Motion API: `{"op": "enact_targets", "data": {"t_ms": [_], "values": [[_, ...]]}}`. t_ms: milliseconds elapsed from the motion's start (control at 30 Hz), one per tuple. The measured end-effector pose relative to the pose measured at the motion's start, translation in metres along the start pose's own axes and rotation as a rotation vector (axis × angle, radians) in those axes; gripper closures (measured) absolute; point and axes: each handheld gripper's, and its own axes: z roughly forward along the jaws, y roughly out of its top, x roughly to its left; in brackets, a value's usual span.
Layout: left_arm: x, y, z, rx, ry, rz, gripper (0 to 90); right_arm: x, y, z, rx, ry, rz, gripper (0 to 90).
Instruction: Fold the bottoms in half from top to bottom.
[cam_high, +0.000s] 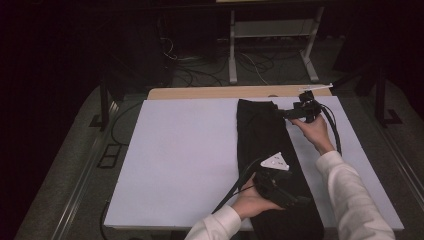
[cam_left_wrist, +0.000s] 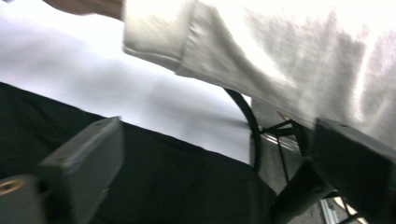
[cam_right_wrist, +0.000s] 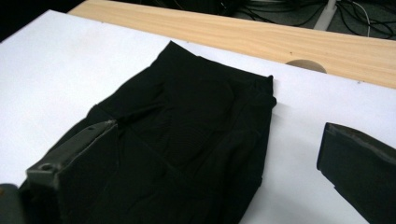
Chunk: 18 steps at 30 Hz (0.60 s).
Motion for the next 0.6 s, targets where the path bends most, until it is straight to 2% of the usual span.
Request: {"op": "enact_targets", "data": {"t_ms": [167, 333, 433, 600], "values": [[0.009, 0.003, -0.012, 0.004, 0.035, 0.024, 0.0, 0.003, 0.000, 0.000, 0.008, 0.008, -0.017, 0.0], [0.017, 0.008, -0.025, -0.008, 0.073, 0.043, 0.0, 0.006, 0.002, -0.005, 0.007, -0.017, -0.047, 0.0], [0.023, 0.013, -0.032, 0.013, 0.096, 0.074, 0.0, 0.005, 0.003, -0.010, 0.002, -0.026, -0.055, 0.0], [0.029, 0.019, -0.041, 0.057, 0.144, 0.119, 0.0, 0.002, 0.004, -0.014, -0.010, -0.010, -0.039, 0.0]]}}
